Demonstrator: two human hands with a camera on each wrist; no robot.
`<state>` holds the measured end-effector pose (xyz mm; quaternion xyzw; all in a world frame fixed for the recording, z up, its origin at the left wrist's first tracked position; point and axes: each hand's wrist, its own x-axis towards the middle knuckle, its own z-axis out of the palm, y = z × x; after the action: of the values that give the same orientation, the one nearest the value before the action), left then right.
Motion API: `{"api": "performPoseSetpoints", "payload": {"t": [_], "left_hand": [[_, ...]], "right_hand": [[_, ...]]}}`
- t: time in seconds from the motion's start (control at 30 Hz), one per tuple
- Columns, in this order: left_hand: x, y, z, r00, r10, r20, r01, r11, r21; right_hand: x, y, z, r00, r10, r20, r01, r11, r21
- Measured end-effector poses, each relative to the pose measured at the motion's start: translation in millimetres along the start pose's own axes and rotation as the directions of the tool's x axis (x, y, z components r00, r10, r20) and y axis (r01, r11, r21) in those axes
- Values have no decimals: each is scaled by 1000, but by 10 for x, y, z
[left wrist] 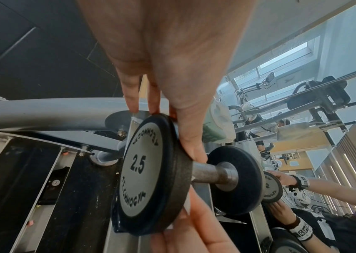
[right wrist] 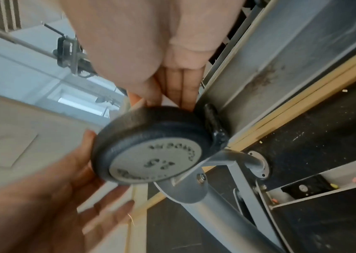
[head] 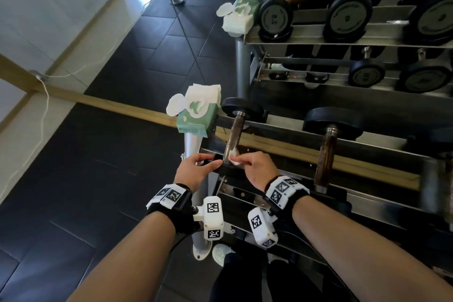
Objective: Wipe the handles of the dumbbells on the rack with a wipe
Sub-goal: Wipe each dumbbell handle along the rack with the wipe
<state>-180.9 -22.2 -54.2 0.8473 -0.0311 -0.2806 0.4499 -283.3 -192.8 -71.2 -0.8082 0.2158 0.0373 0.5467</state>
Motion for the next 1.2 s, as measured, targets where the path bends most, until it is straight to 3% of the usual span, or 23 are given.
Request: {"api": "performPoseSetpoints", "payload": {"t": [0.1, 0.2, 0.43, 0.57, 0.9, 1.2], "left_hand": [[-17, -12, 17, 1000, 1, -16, -1, 1000, -16], [-27, -10, 28, 1000, -11, -26, 10, 1000, -22], [-26, -13, 36, 999, -36, -18, 35, 998, -60], [-35, 0, 31, 999, -35, -5, 35, 998, -58], [-53, 5, 27, 999, -34, -2, 33, 995, -91], [-58, 1, 36, 999, -45, 1, 45, 993, -110]], "right_hand": [[119, -39, -138, 980, 111, -163, -71, 970, 234], [373, -79, -195, 896, 292, -334, -158, 913, 376], [715, -175, -74, 853, 453, -259, -231, 772, 592], [760, -186, -36, 872, 443, -208, -220, 735, 641], [541, -138, 132, 900, 358, -248, -149, 789, 596], [708, -204, 32, 897, 319, -307, -137, 859, 493]]}}
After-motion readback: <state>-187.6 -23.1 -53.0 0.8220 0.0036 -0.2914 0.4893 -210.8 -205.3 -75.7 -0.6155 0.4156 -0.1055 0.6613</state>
